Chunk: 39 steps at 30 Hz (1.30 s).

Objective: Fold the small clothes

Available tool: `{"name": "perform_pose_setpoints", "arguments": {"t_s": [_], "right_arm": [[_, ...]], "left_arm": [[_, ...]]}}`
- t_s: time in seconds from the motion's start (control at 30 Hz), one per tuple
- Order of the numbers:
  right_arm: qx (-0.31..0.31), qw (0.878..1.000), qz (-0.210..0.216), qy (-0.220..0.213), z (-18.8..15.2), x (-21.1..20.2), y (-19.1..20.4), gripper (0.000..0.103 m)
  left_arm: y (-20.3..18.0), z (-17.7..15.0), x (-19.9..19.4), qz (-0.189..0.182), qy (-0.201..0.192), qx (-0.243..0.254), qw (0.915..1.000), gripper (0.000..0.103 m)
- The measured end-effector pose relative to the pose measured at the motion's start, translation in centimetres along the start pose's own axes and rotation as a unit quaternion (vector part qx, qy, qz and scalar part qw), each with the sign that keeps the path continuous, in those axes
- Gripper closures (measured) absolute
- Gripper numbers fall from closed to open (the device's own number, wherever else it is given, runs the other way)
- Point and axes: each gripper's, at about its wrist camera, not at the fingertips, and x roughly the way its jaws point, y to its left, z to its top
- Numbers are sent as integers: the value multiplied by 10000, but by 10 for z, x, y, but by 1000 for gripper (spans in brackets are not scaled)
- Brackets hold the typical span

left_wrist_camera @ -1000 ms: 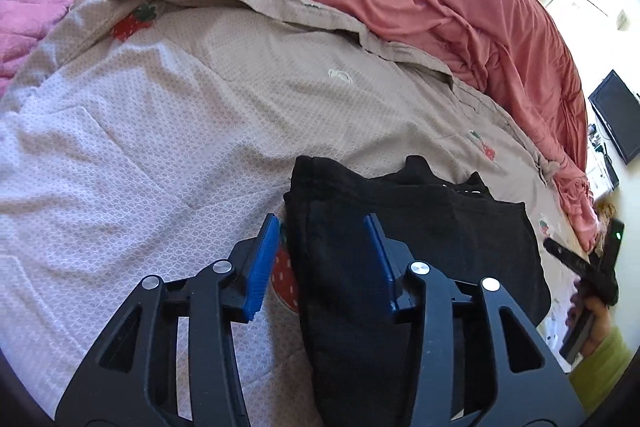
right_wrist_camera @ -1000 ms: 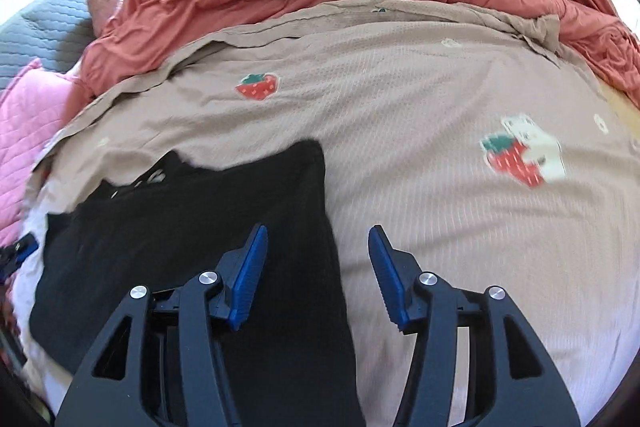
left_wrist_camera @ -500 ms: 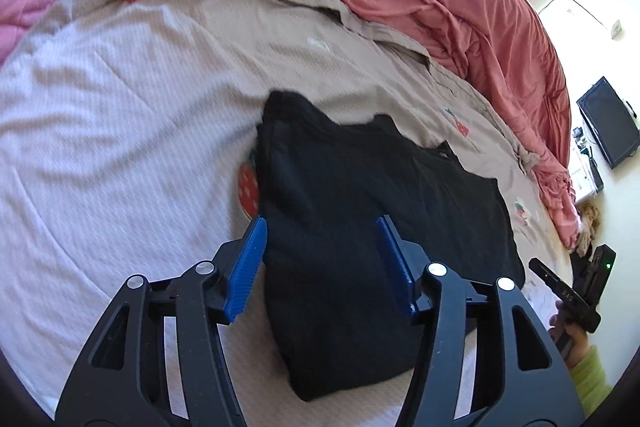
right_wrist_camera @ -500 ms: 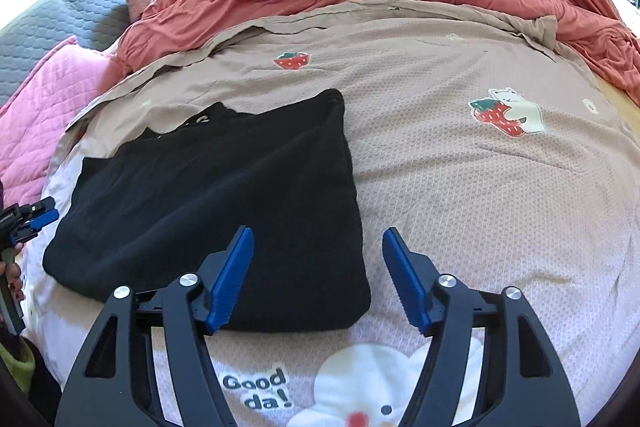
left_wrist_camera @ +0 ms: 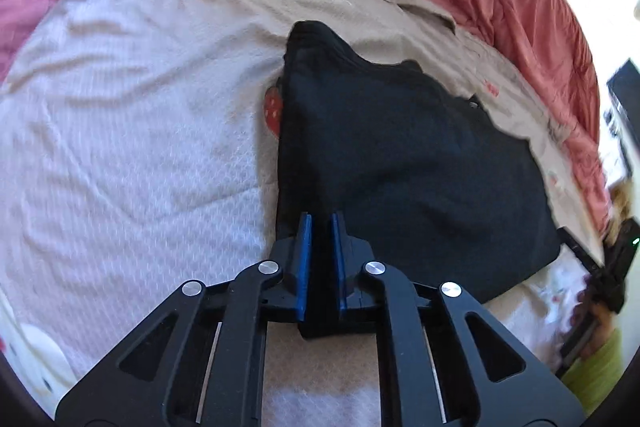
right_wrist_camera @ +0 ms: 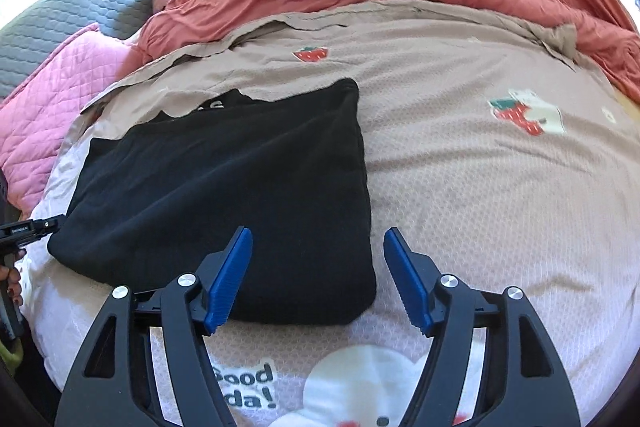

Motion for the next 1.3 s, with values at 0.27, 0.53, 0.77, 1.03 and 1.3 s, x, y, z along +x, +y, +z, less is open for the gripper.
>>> {"name": "perform_pose_setpoints", "arguments": {"t_s": [0.27, 0.53, 0.77, 1.03, 1.3], "right_arm": [[-19, 10000, 55, 20, 9, 7, -5, 36], [471, 9979, 242, 364, 5, 23, -22, 41], [595, 9959, 400, 545, 7, 17, -25, 94], [421, 9963, -69, 745, 2, 24, -23, 74], [-35, 9994, -234, -272, 21, -9, -4, 52]], "left_arm": [[-2, -6, -8, -102, 34, -400, 9991, 54], [-9, -10, 3, 18, 98, -634, 9979, 83], [-14, -9, -8, 215, -76, -561, 9982, 92], [-7, -12, -6, 240, -49, -530, 9983, 84], [-19, 16, -30, 542, -347, -148, 9978, 62]]}}
